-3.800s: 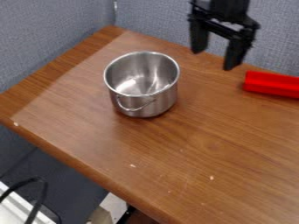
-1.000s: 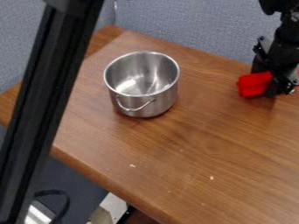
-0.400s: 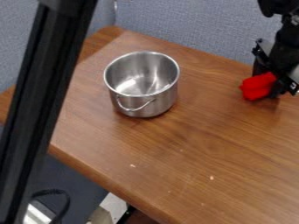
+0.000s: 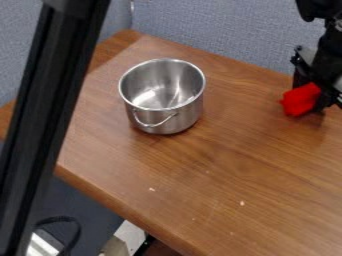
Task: Put the red object in the metal pot
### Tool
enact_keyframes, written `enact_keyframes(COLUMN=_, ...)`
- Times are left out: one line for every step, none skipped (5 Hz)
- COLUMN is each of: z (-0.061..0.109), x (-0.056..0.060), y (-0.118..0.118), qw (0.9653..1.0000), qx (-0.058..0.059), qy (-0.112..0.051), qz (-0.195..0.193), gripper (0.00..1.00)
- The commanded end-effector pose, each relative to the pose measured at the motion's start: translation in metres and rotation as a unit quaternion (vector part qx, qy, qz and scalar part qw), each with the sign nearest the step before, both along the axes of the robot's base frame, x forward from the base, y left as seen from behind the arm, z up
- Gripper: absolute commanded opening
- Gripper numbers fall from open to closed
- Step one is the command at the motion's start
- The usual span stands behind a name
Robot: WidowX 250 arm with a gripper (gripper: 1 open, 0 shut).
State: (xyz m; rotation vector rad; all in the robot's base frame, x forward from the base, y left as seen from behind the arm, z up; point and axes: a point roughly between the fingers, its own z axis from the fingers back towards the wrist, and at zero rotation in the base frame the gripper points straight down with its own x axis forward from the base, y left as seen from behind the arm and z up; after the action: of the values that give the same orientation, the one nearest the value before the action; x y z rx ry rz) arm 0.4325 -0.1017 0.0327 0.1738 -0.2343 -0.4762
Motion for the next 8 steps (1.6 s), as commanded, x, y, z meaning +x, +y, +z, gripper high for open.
enact_keyframes(z=-0.001, x=-0.002, y=-0.018, qw=0.9998, qx=-0.009, qy=-0.010, qz=-0.012, gripper=0.00)
enact_keyframes(z=-0.010, x=0.005, y=-0.027, qw=0.9993, qx=-0.007, qy=-0.012, qz=0.036, gripper=0.00)
enact_keyframes(z=-0.016, x=0.005, y=-0.037, qw=0.9977, qx=0.003, qy=-0.007, qz=0.067, gripper=0.00)
enact_keyframes(z=-0.021, x=0.002, y=-0.043, qw=0.9971, qx=0.014, qy=0.002, qz=0.074, gripper=0.00)
enact_keyframes(z=-0.026, x=-0.001, y=-0.041, qw=0.9960, qx=0.032, qy=0.011, qz=0.083, gripper=0.00)
enact_keyframes(z=-0.029, x=-0.003, y=-0.039, qw=0.9942, qx=0.059, qy=0.019, qz=0.088, gripper=0.00)
enact_keyframes(z=-0.032, x=-0.008, y=-0.038, qw=0.9935, qx=0.069, qy=0.028, qz=0.085, gripper=0.00)
enact_keyframes(z=-0.032, x=-0.013, y=-0.036, qw=0.9934, qx=0.078, qy=0.031, qz=0.078, gripper=0.00)
